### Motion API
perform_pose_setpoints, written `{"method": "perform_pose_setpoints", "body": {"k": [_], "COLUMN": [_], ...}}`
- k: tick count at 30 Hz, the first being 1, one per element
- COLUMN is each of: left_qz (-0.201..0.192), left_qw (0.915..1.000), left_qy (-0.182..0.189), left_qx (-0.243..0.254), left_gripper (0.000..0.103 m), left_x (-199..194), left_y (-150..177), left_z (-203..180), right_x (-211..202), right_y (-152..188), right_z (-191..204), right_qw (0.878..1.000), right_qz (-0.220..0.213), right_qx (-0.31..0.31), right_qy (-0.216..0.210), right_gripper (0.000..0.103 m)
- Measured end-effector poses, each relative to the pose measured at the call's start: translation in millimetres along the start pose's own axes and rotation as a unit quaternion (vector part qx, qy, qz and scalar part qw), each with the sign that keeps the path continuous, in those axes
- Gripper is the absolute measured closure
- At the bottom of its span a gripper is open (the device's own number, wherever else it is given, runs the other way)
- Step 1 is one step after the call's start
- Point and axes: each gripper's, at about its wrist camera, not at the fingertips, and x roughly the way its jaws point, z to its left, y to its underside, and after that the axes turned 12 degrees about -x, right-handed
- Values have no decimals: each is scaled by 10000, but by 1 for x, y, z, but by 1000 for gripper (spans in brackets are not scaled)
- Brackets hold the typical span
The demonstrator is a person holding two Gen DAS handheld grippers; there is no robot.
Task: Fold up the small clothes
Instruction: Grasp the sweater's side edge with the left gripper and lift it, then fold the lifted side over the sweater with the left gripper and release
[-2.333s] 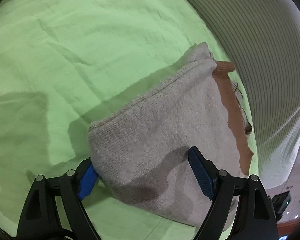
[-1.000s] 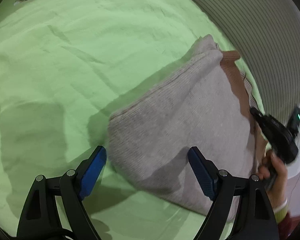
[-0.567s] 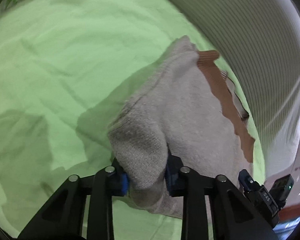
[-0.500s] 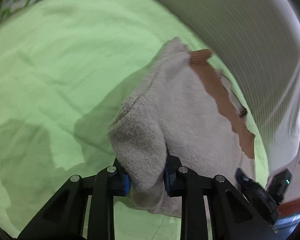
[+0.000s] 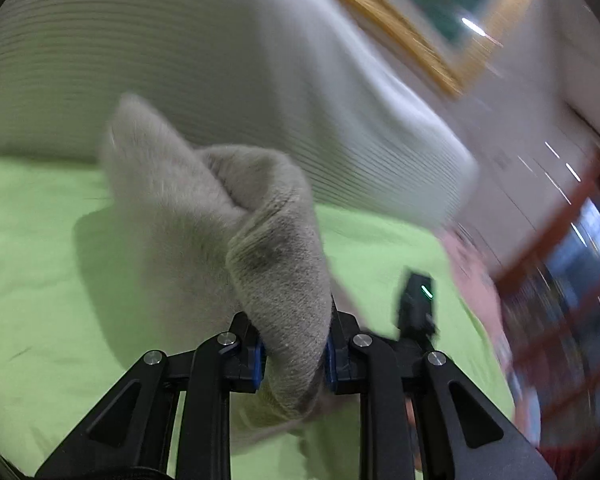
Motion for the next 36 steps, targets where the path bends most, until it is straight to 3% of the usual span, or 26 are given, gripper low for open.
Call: {"method": "perform_pose_setpoints", "body": {"k": [3, 5, 7, 9, 12, 16, 19, 20, 23, 26, 30, 31, 32, 34, 36], "left_qz": [852, 1407, 1662, 1676, 1486, 1256, 1208, 1227, 1273, 1279, 1165, 1139, 1093, 1038, 991], "left_qw": [9940, 9876, 9839, 9842, 9872, 9889, 9872, 9859, 9834, 9764, 9613, 9587, 9570, 9563, 9612], "left_qy": [168, -18, -240, -305, -418, -729, -1009, -1111, -1274, -1619, -2194, -2280, -2360, -2484, -2408], "left_qx": [661, 694, 605, 480, 396, 310, 243, 228, 236, 639, 1191, 1263, 1284, 1141, 915], "left_gripper": [78, 74, 67, 66, 42, 36, 35, 35, 35, 35, 35, 36, 36, 51, 62], "left_x": [51, 81, 92, 86, 58, 29, 16, 18, 30, 38, 42, 44, 47, 53, 53], "left_y": [40, 64, 77, 83, 84, 86, 96, 100, 107, 119, 140, 140, 139, 132, 125], "left_z": [-31, -29, -20, -11, 3, 24, 42, 47, 52, 44, 39, 40, 42, 46, 48], "right_x": [-28, -36, -38, -41, -42, -47, -55, -57, -46, -32, -13, -7, -2, 6, 5], "right_y": [-1, 0, 2, 7, 9, 8, 4, 2, -14, -27, -38, -39, -40, -44, -52], "right_z": [-41, -66, -80, -89, -91, -84, -83, -82, -71, -52, -22, -14, -8, 1, 13], "right_qw": [9959, 9897, 9845, 9794, 9754, 9725, 9684, 9690, 9842, 9954, 9990, 9973, 9953, 9898, 9853], "right_qz": [-367, -427, -410, -428, -515, -601, -791, -814, -442, -67, 408, 556, 659, 835, 831], "right_qx": [769, 1284, 1599, 1764, 1887, 1958, 1977, 1935, 1462, 812, -143, -416, -623, -992, -1338], "right_qy": [-318, -478, -597, -889, -1015, -1104, -1302, -1300, -898, -510, 75, 218, 328, 585, 665], "right_gripper": [93, 83, 80, 79, 74, 64, 37, 36, 36, 36, 38, 42, 58, 79, 85]}}
